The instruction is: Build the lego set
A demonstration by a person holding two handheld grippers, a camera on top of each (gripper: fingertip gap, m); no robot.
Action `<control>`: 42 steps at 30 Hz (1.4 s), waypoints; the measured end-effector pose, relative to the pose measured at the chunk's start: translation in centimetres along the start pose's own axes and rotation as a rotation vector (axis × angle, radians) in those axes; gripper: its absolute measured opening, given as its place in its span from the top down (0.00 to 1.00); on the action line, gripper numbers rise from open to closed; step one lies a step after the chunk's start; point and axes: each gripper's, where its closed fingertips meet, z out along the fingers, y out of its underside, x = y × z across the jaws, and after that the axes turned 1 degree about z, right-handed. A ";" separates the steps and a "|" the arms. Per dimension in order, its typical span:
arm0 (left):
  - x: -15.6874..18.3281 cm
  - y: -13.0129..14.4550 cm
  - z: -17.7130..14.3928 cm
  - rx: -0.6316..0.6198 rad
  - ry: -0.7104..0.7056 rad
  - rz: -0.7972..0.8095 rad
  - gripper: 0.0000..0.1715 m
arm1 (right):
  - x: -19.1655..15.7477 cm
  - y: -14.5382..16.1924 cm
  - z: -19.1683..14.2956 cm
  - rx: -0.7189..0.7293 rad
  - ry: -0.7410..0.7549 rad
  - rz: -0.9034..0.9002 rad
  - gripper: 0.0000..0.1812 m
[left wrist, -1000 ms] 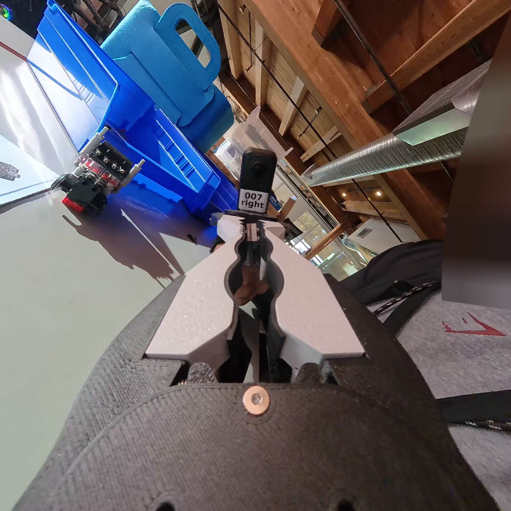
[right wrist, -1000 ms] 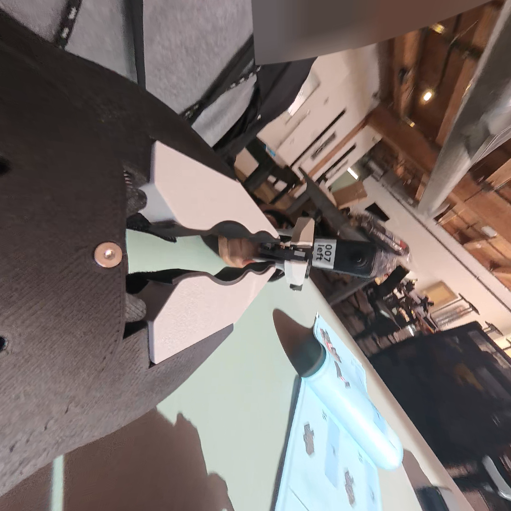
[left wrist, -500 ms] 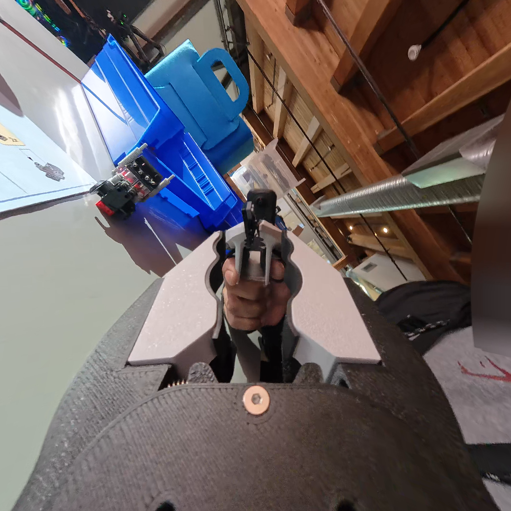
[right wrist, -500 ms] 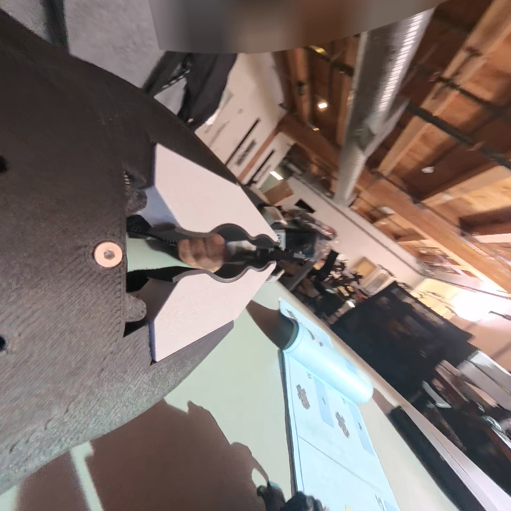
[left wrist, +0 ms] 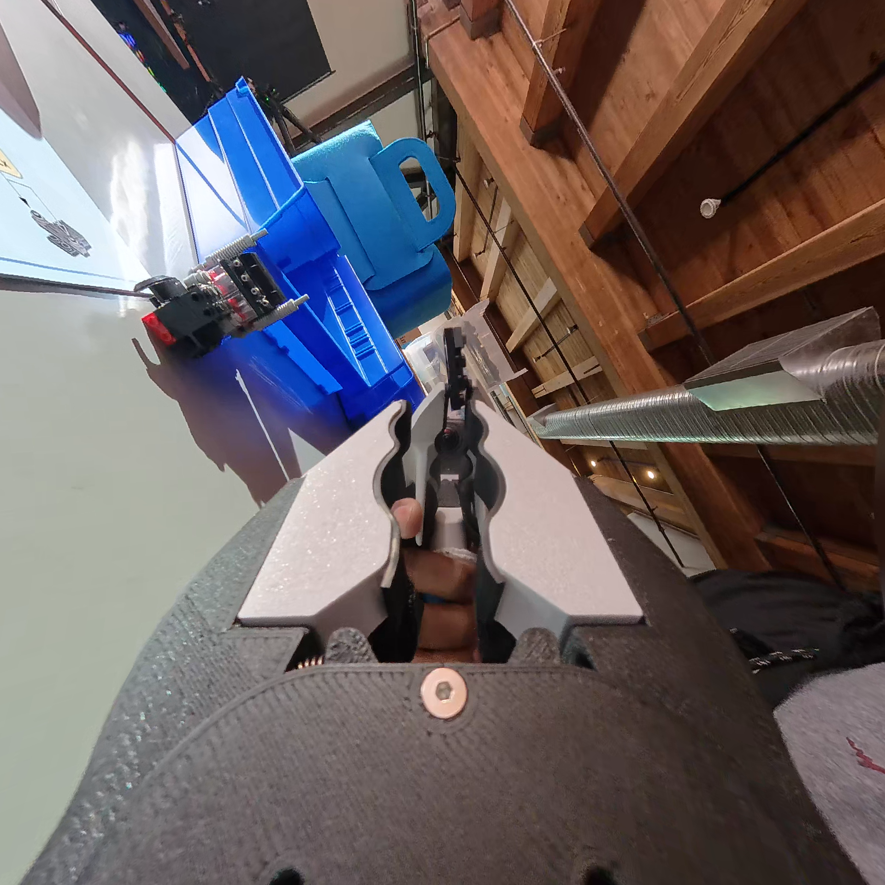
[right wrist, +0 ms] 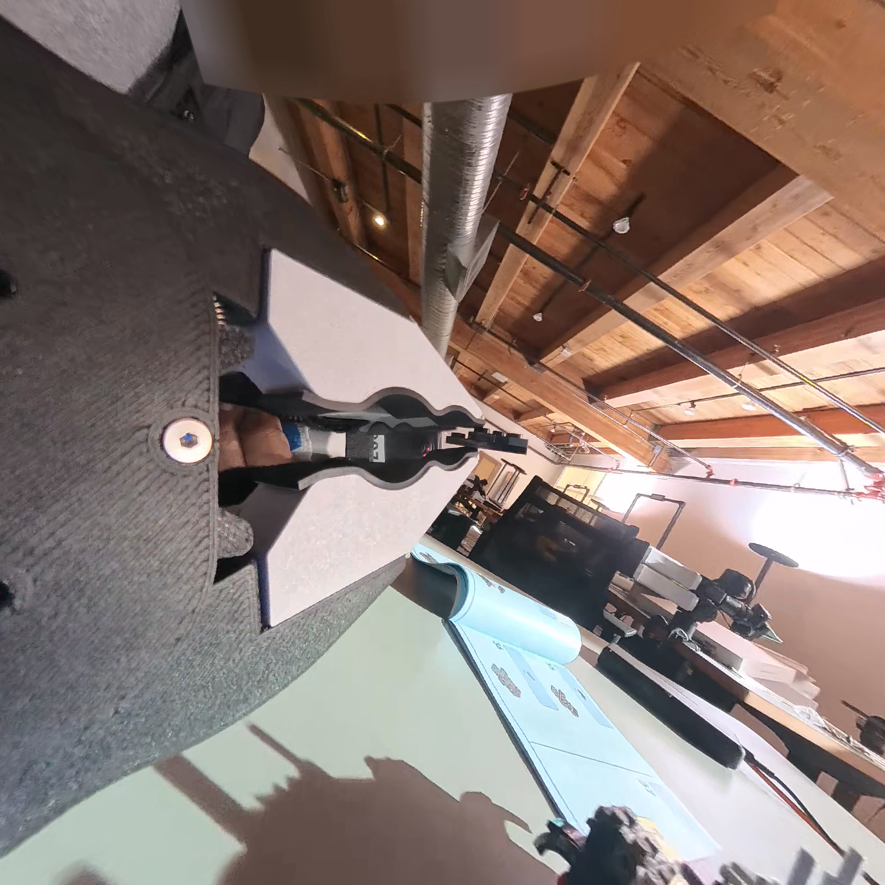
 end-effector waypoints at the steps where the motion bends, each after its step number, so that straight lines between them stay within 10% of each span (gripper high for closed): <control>1: 0.0 0.0 0.0 0.010 0.000 -0.005 0.88 | 0.0 0.2 0.0 0.002 0.003 0.004 0.95; 13: -0.8 -0.3 -0.3 0.076 -0.045 -0.062 0.98 | 0.5 0.7 -1.4 -0.106 0.114 -0.117 0.84; 20: -1.8 1.5 -0.4 -0.044 -0.126 -0.098 0.97 | 4.8 -7.9 -13.7 -0.304 0.699 -0.804 0.86; 24: -2.0 2.3 0.0 -0.088 -0.146 -0.090 0.98 | 7.7 -9.1 -19.8 -0.501 0.937 -0.853 0.86; 42: -1.7 4.9 1.6 -0.258 -0.113 -0.092 0.97 | 10.2 -7.3 -17.5 -0.782 0.912 -1.012 0.90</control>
